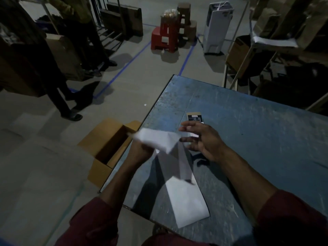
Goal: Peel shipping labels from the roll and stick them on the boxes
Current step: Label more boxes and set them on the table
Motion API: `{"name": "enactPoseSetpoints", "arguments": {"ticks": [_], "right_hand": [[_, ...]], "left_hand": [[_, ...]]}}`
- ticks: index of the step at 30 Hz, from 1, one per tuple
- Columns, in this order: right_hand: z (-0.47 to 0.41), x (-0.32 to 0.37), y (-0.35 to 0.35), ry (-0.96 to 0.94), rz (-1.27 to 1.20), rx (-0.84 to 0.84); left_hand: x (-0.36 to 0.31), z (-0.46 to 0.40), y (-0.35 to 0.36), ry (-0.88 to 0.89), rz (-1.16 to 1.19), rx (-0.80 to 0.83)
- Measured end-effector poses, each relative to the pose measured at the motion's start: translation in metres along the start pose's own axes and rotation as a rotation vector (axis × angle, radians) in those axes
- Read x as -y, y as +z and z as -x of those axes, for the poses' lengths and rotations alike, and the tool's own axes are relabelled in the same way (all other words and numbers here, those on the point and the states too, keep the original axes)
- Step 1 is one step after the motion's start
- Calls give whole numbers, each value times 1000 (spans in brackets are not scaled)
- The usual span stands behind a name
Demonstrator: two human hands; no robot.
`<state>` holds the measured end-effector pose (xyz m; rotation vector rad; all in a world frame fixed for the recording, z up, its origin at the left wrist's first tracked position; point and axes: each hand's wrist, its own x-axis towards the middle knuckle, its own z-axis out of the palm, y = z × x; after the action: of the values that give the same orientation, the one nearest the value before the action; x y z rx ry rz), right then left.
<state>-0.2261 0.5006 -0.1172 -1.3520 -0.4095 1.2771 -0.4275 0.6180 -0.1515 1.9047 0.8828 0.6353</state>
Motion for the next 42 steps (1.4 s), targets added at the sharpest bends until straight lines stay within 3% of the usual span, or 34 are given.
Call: {"name": "enactPoseSetpoints", "arguments": {"ticks": [4,7,12,19,22,26,28,32,36,42], "right_hand": [[-19,8,5,-223,533,21],[-37,11,14,-342,756,94],[-64,-4,24,-300,663,21],[-83,-24,28,-129,404,-95],[-86,-26,28,-142,435,-85],[-89,-25,29,-187,682,-56],[-88,-22,34,-356,958,-137],[-86,-11,49,-963,1216,-193],[-90,-13,55,-1106,1420,-147],[-82,-11,55,-1151,1506,-279]], "left_hand": [[-34,-31,-19,-215,390,-41],[-37,-60,-32,-249,460,-101],[-18,-81,-35,-388,537,-153],[18,-45,-14,-524,556,-80],[27,-38,-6,-543,589,-133],[17,-51,-17,-532,586,-239],[12,-58,-23,-537,567,-204],[5,-61,-28,-587,584,-141],[8,-60,-27,-612,625,-97],[0,-62,-31,-646,608,12]]}}
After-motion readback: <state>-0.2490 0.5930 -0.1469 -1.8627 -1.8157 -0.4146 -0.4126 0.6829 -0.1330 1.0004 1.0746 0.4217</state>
